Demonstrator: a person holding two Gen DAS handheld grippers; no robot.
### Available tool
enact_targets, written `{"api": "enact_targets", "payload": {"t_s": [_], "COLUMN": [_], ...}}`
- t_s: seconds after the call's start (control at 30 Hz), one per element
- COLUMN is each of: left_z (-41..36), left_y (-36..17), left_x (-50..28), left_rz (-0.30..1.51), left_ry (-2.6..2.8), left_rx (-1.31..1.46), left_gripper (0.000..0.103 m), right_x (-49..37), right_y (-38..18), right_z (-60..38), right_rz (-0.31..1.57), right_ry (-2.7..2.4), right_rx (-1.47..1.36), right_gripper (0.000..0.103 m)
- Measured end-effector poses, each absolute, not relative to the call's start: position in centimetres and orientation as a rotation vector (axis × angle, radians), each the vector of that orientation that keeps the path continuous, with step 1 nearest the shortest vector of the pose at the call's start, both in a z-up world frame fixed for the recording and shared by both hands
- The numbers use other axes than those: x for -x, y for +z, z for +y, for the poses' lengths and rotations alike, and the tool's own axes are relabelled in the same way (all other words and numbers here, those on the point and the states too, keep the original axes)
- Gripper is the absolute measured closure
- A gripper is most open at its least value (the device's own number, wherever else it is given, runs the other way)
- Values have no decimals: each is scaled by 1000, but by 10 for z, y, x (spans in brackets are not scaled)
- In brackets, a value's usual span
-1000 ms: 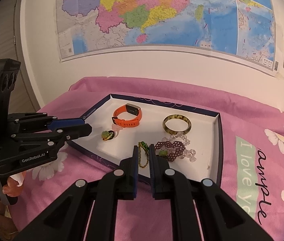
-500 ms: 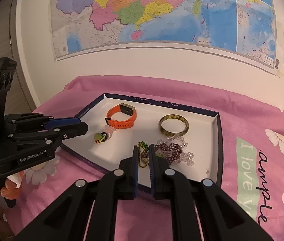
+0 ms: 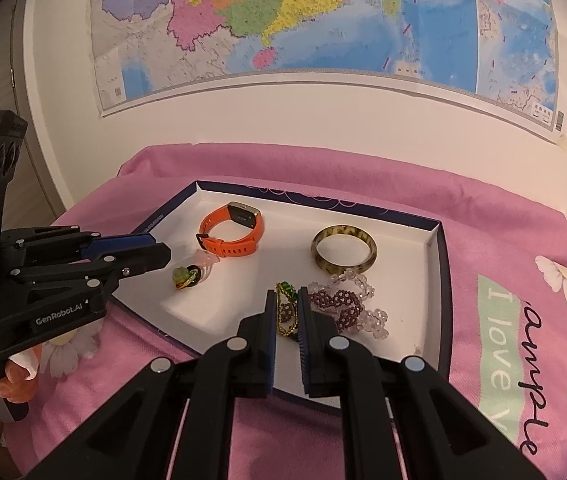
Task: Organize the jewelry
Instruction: 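Lower both rings into the tray and open both grippers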
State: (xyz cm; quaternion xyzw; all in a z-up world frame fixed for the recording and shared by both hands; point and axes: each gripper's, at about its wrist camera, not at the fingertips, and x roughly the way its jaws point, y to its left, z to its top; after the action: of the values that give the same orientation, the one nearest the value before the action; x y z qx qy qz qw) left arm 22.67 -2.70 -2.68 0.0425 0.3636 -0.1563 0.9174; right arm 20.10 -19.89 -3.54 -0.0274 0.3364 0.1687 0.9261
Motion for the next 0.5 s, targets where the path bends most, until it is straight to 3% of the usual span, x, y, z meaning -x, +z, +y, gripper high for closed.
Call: {"api": "enact_targets", "payload": {"t_s": [0.5], "left_z": [-26], "left_y": [-34], "left_x": [-237], "left_rz": [774], "left_ry": [-306], "left_rx": [-85], "left_gripper": [82], "right_x": [-209], "right_y": [-41], "right_z": [-200], "right_rz": [711], "right_ry": [332], "right_rx": [47], "right_gripper": [95]}}
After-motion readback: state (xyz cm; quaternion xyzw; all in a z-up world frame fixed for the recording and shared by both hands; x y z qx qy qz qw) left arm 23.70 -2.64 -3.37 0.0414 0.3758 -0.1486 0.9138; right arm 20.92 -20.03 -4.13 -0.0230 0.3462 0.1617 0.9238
